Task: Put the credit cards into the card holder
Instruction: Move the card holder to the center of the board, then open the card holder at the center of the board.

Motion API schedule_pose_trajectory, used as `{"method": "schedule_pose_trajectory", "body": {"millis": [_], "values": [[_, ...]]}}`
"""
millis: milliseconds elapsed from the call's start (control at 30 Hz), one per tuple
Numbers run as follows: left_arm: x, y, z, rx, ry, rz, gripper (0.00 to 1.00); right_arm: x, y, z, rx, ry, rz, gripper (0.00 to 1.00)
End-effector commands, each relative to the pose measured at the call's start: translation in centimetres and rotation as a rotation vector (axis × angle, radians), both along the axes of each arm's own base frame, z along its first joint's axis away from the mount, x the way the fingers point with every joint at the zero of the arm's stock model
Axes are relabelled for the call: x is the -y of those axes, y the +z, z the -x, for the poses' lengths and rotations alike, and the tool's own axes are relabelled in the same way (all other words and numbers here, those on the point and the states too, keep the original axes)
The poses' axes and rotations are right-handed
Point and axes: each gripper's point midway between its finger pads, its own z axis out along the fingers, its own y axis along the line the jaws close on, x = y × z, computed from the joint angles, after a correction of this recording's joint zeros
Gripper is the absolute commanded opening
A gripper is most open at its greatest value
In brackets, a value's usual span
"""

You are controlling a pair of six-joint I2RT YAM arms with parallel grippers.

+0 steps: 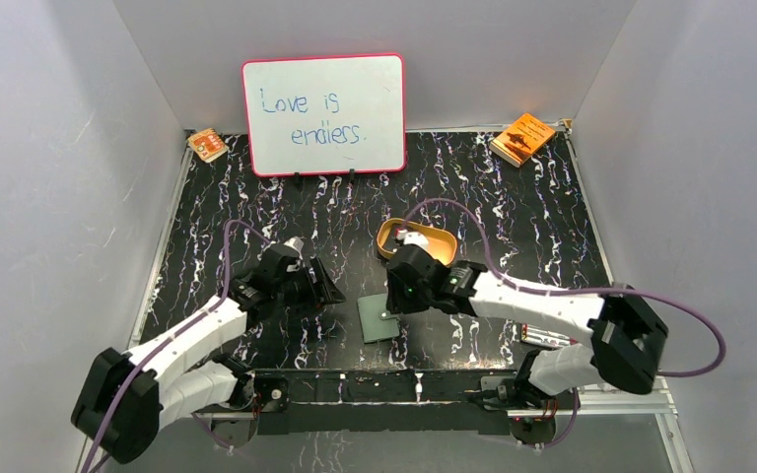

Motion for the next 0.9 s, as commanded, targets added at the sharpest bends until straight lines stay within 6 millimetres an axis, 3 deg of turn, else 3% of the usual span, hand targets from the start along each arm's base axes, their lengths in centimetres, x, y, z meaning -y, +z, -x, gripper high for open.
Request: {"method": "schedule_pose_trajectory", "body": {"millis": [0, 200, 567, 867], "values": [[3.1, 1.8, -1.2, -0.009, -0.029, 0.132, 0.61, -2.5, 1.2, -2.0, 0.101, 0.079, 0.069, 0.45], [4.5, 2.2, -1.9, -0.023, -0.038, 0.172, 0.51, -4.9, -0.3, -1.9, 0.100, 0.140, 0.135, 0.51], [6.4, 0.4, -2.8, -0.090, -0.052, 0.202, 0.33, -4.1, -2.7, -1.6, 0.075, 0.135, 0.215, 0.53], [8.0, 0.5, -3.6, -0.109, -0.072, 0.227, 0.22, -4.0, -3.9, -1.0, 0.049, 0.156, 0.246, 0.53]]}}
